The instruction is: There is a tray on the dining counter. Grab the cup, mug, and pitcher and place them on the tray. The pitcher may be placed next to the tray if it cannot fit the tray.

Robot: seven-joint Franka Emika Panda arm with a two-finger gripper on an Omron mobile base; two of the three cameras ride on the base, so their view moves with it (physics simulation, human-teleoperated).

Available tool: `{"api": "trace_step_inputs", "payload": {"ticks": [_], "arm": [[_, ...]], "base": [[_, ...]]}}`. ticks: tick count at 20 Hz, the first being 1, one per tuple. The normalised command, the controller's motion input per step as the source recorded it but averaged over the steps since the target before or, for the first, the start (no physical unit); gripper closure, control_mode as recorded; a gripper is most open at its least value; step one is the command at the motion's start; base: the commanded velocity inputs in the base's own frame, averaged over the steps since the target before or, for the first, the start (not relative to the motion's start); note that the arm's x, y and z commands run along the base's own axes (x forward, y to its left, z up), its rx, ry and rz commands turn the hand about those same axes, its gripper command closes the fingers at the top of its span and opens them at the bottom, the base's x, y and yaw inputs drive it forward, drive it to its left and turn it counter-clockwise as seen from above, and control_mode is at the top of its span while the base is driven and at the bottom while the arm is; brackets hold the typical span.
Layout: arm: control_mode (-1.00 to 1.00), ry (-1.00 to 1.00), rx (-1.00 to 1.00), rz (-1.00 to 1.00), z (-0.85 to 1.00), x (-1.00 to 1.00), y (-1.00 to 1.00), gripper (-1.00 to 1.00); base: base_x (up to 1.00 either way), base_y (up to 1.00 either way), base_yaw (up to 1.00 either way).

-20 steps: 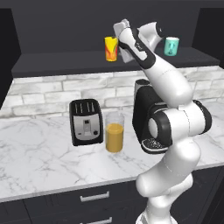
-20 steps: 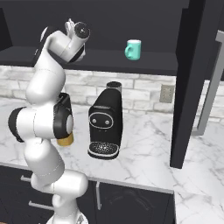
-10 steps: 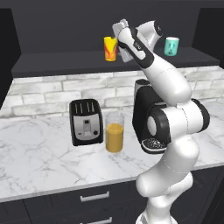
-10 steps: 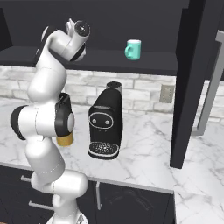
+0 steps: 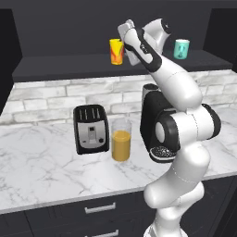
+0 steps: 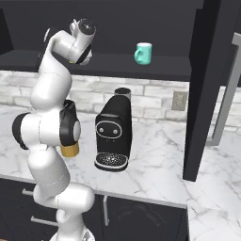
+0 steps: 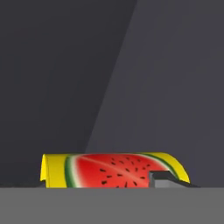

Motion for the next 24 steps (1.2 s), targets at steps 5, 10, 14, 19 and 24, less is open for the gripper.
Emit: {"api": "trace_step_inputs", "payload": {"ticks": [5, 10, 14, 19, 24], "arm": [[-1.00, -0.01, 0.00, -0.01, -0.09, 0.00, 0.00, 1.00], [-1.00, -0.05, 0.01, -0.09, -0.11, 0.00, 0.00, 1.00], [-1.00, -0.07, 0.04, -0.14, -0.08, 0.00, 0.00, 1.00], [-1.00, -0.07, 0.08, -0.17, -0.01, 0.00, -0.02, 1.00], [-1.00, 0.00, 0.07, -0.07, 0.05, 0.00, -0.32, 1.00]], "base": [[0.00, 0.00, 0.00], [0.00, 0.00, 0.00], [0.00, 0.00, 0.00], [0.00, 0.00, 0.00], [0.00, 0.00, 0.00]]}}
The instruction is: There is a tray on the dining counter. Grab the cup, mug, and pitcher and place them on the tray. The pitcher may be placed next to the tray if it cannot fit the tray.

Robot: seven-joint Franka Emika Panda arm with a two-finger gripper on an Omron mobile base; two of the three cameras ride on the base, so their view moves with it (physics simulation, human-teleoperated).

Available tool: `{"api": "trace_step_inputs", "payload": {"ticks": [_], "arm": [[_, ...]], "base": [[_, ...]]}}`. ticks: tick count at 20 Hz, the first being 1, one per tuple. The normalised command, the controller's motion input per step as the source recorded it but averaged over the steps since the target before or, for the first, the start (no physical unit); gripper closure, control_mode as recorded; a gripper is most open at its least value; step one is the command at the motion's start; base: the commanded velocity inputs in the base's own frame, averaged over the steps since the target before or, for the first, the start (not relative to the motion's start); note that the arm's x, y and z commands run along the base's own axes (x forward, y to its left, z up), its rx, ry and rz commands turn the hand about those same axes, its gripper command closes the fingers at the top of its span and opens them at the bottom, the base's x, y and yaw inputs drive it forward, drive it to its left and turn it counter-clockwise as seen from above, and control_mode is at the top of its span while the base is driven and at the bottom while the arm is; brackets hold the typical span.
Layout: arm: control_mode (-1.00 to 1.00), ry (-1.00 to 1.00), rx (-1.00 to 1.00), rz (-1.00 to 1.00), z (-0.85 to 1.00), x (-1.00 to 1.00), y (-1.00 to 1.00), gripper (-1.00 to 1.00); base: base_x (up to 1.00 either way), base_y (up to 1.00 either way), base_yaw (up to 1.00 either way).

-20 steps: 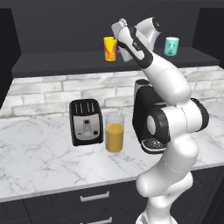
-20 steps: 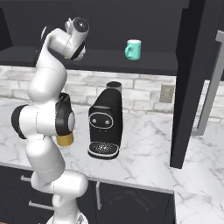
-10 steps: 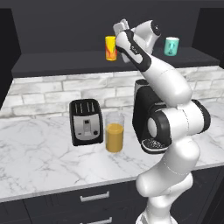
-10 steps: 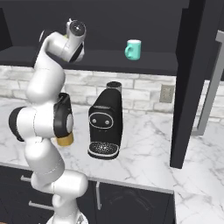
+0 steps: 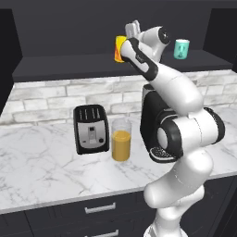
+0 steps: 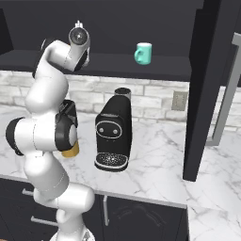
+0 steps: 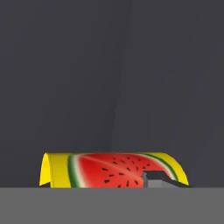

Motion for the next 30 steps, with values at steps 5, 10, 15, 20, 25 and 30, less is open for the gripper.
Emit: {"api": "trace_step_inputs", "payload": {"ticks": [5, 10, 15, 20, 25, 30], "arm": [[-1.00, 0.00, 0.02, -0.01, 0.13, -0.18, -0.51, 1.00], [-1.00, 0.02, 0.00, 0.00, 0.20, -0.42, -0.38, 1.00], [-1.00, 0.02, 0.00, 0.00, 0.07, -0.64, -0.27, 1.00], [-1.00, 0.02, 0.00, 0.00, 0.00, -0.84, -0.15, 1.00], [-1.00, 0.02, 0.00, 0.00, 0.00, -0.94, -0.13, 1.00], [-1.00, 0.03, -0.02, 0.00, 0.00, -0.93, -0.08, 1.00]], "base": [[0.00, 0.00, 0.00], [0.00, 0.00, 0.00], [0.00, 0.00, 0.00], [0.00, 0.00, 0.00], [0.00, 0.00, 0.00], [0.00, 0.00, 0.00]]}}
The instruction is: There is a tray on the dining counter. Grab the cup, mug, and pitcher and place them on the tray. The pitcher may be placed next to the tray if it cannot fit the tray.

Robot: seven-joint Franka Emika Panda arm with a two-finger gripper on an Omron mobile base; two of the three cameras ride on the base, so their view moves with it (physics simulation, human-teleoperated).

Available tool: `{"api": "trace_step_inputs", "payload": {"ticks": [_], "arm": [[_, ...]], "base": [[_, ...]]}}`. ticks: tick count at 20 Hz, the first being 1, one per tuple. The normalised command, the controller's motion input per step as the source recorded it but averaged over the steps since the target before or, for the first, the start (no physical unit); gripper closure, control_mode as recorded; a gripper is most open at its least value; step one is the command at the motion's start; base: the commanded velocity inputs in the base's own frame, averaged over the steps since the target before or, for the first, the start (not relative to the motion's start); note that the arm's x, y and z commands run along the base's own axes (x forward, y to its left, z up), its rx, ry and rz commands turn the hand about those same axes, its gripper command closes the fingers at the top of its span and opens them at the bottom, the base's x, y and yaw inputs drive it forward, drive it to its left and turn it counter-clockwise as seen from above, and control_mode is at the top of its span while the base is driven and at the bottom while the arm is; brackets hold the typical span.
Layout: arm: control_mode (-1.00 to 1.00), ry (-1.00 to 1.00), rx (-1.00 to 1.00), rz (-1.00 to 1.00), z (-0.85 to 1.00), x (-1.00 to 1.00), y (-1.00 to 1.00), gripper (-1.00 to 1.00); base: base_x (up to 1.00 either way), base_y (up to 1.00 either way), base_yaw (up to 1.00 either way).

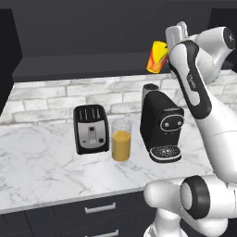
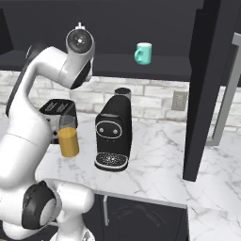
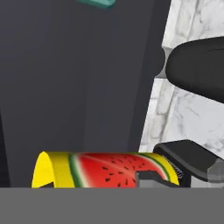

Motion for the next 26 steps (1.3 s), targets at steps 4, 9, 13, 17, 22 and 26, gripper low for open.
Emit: {"api": "trace_step_inputs", "payload": {"ticks": [4, 9, 13, 17, 22, 26], "arm": [[-1.00, 0.01, -0.08, 0.00, 0.00, -0.83, 0.00, 1.00], [-1.00, 0.00, -0.11, 0.00, -0.06, -0.67, 0.00, 1.00], [-1.00, 0.02, -0.13, 0.00, -0.12, -0.59, 0.00, 1.00], [-1.00, 0.09, -0.11, 0.00, -0.06, -0.54, 0.00, 1.00], [-1.00, 0.15, -0.05, 0.01, -0.03, -0.45, 0.00, 1.00], [-1.00, 0.15, -0.04, 0.01, -0.11, -0.43, -0.01, 1.00]], "base": [[0.00, 0.00, 0.00], [0.00, 0.00, 0.00], [0.00, 0.00, 0.00], [0.00, 0.00, 0.00], [0.00, 0.00, 0.00], [0.00, 0.00, 0.00]]}}
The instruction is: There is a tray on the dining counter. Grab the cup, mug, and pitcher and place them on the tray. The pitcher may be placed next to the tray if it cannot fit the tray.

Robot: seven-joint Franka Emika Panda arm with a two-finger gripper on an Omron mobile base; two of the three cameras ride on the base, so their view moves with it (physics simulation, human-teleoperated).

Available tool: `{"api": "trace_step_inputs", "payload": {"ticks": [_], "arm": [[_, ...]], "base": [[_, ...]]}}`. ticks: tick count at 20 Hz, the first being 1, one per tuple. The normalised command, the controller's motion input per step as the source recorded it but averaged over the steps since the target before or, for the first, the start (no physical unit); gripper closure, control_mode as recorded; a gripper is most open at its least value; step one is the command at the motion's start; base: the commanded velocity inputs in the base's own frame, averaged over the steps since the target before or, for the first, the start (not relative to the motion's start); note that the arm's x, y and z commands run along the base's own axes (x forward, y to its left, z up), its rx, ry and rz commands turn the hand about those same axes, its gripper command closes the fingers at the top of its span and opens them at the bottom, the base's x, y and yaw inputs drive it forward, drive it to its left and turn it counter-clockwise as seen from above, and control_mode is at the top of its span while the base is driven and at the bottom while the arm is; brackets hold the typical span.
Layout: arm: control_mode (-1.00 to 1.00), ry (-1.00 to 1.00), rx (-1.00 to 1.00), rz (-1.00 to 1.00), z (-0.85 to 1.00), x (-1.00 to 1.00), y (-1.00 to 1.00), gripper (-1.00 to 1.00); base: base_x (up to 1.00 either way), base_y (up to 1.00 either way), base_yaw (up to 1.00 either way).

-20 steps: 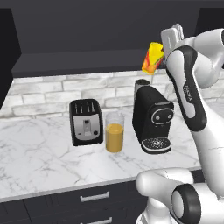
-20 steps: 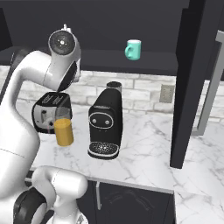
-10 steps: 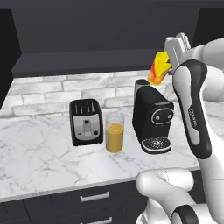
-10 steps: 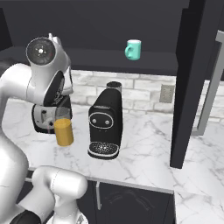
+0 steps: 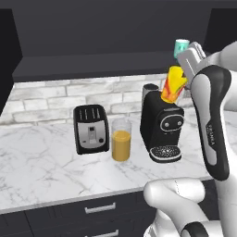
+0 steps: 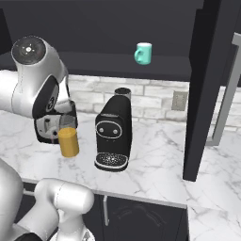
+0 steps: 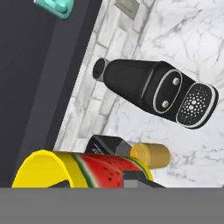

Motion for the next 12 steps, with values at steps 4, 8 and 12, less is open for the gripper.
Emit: {"api": "trace_step_inputs", "payload": {"ticks": [4, 8, 12], "arm": [[-1.00, 0.08, -0.05, 0.00, -0.26, -0.33, 0.00, 1.00], [-1.00, 0.02, -0.08, 0.00, -0.40, -0.14, 0.00, 1.00], [-1.00, 0.01, -0.06, 0.00, -0.40, -0.15, 0.00, 1.00]], "base": [[0.00, 0.00, 0.00], [0.00, 0.00, 0.00], [0.00, 0.00, 0.00]]}}
